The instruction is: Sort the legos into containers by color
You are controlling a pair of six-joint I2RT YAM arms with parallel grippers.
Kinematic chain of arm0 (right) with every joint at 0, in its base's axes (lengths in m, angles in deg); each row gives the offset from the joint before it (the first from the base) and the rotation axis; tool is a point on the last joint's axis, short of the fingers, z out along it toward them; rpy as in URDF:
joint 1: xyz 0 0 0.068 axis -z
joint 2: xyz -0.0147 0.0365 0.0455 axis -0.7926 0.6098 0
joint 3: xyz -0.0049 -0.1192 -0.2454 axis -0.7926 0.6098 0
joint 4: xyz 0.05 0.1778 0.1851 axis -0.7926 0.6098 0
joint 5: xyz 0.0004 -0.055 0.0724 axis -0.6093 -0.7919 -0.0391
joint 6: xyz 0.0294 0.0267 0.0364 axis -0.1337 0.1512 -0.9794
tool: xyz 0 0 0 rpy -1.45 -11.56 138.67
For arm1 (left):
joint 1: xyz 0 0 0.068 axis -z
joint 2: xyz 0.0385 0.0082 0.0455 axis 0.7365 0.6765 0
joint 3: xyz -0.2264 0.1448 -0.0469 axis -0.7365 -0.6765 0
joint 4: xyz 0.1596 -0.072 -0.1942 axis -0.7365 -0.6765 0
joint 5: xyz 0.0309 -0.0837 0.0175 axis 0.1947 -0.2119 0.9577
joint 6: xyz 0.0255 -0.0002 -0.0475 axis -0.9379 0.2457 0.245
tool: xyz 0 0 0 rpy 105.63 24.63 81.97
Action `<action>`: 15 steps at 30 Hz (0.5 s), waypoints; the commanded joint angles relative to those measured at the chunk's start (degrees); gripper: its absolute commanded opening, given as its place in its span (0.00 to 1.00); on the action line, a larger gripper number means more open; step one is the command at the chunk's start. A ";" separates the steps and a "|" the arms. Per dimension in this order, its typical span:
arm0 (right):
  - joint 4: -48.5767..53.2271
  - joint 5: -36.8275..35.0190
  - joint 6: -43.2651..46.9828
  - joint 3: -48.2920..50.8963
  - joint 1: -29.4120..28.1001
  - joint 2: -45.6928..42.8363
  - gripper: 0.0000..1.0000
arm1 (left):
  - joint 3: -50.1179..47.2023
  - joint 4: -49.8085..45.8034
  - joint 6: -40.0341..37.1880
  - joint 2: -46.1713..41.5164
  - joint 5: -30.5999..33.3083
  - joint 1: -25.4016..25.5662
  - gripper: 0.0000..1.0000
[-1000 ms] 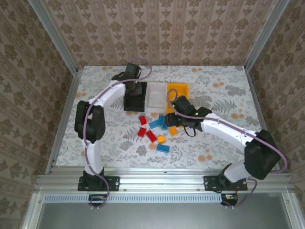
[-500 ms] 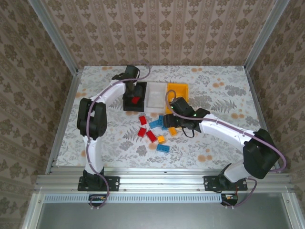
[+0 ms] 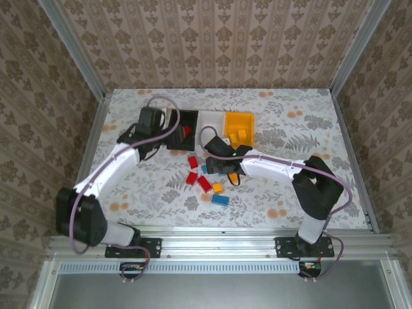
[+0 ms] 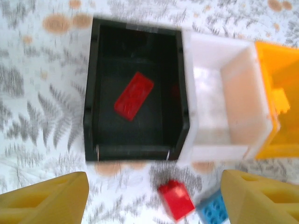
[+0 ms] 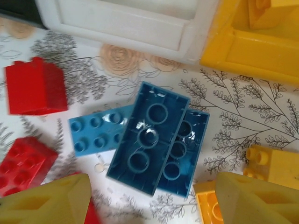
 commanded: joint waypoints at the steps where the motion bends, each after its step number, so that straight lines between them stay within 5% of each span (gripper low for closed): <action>1: -0.15 -3.10 -2.33 -2.87 0.00 3.21 0.73 | -10.39 4.15 5.94 -4.97 -3.65 0.41 0.76; 7: -1.18 -2.36 -2.07 -5.36 0.00 7.66 0.68 | -19.33 5.94 7.65 -14.72 -3.03 1.59 0.79; 15: -2.41 -3.41 -3.26 -4.33 -0.15 7.68 0.42 | -19.87 5.38 6.85 -16.21 -2.77 1.56 0.80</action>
